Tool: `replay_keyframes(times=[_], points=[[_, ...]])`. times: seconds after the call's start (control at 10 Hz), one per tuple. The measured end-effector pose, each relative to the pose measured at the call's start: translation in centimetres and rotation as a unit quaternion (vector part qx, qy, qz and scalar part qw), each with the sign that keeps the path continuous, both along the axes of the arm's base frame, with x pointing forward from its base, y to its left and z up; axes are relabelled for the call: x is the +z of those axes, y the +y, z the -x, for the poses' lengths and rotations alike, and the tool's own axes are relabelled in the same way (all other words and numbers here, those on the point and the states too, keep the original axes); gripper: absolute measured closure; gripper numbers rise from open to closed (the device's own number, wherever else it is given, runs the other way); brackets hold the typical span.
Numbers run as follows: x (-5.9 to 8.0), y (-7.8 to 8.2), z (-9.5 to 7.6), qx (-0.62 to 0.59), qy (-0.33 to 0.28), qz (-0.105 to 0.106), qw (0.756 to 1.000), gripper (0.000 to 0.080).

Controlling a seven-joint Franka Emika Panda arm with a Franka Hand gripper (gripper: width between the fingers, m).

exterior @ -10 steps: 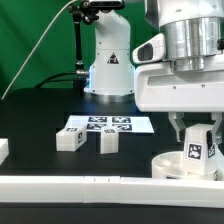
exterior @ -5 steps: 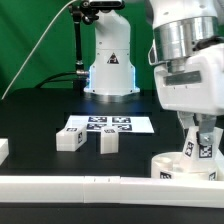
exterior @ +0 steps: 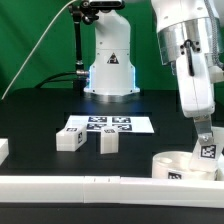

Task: Assemble stool

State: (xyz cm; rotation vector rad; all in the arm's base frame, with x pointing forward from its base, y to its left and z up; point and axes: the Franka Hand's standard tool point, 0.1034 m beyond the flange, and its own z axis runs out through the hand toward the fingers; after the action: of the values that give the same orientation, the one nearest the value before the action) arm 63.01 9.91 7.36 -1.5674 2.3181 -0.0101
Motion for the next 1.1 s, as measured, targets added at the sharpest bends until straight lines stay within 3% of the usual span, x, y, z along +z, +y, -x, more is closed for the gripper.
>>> replay_keyframes(times=[0.1, 0.2, 0.3, 0.4, 0.5, 1.0, 1.1], points=[[-0.1, 0.1, 0.1, -0.017, 0.003, -0.007, 1.0, 0.0459], [0.0, 0.3, 0.1, -0.011, 0.005, -0.007, 1.0, 0.0344], [0.4, 0.8, 0.2, 0.024, 0.018, -0.009, 1.0, 0.0344], [1.0, 1.2, 0.1, 0.057, 0.024, -0.008, 0.998, 0.0201], [1.9, 1.6, -0.2, 0.076, 0.024, -0.013, 0.997, 0.016], [1.9, 1.6, -0.2, 0.241, -0.013, 0.029, 0.97, 0.015], [1.9, 1.7, -0.1, 0.3, -0.015, 0.045, 0.953, 0.015]])
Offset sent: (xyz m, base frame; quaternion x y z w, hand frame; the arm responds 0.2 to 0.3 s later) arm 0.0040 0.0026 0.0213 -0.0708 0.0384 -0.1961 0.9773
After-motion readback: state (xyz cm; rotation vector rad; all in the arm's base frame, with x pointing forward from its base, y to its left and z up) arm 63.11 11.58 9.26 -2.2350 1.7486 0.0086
